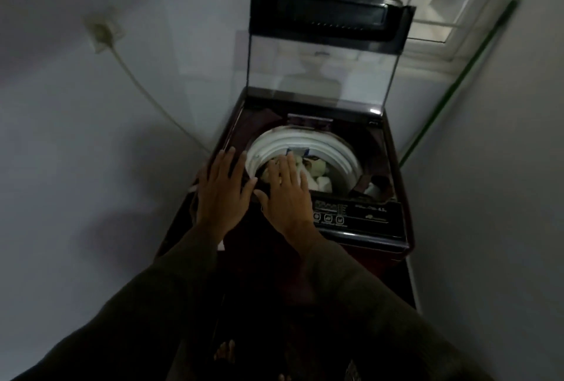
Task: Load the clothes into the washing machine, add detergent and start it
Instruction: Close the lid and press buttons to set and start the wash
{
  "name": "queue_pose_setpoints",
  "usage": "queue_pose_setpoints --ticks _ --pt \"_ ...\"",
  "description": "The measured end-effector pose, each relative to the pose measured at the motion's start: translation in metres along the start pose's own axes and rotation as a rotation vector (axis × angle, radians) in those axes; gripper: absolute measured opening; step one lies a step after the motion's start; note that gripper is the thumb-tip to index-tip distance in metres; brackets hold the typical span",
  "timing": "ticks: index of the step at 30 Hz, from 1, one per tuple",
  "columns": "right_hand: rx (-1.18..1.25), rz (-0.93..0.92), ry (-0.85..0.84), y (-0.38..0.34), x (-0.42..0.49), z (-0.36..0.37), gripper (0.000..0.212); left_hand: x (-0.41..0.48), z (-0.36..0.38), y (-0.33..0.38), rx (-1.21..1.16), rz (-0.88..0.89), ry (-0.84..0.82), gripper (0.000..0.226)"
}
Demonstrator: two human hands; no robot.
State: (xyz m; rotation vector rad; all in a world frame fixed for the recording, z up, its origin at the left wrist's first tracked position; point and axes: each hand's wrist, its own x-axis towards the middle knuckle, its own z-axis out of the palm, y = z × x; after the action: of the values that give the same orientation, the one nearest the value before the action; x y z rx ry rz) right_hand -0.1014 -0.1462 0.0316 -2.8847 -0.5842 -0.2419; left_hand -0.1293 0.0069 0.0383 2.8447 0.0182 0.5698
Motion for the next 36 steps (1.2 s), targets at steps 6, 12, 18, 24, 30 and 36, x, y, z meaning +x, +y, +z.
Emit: queue_pose_setpoints --ticks 6,12,18,24,30,36 --pt "-0.013 0.197 0.036 0.042 0.031 -0.016 0.073 0.060 0.007 0.013 -0.045 0.144 -0.051 0.063" --pt "-0.101 0.312 0.048 0.085 0.064 -0.043 0.078 0.132 0.004 0.014 -0.076 0.282 -0.096 0.078" --pt "-0.164 0.374 0.038 0.121 0.117 -0.081 0.079 0.221 0.003 0.032 -0.097 0.321 -0.048 0.066" --pt "-0.165 0.346 0.067 0.167 0.190 -0.109 0.082 0.307 0.006 0.057 -0.093 0.337 0.034 0.069" --pt "-0.151 0.259 0.155 0.218 0.271 -0.135 0.085 0.390 0.010 0.080 -0.030 0.298 0.106 0.074" --pt "-0.136 0.169 0.188 0.255 0.357 -0.165 0.085 0.462 0.016 0.097 0.045 0.244 0.169 0.069"
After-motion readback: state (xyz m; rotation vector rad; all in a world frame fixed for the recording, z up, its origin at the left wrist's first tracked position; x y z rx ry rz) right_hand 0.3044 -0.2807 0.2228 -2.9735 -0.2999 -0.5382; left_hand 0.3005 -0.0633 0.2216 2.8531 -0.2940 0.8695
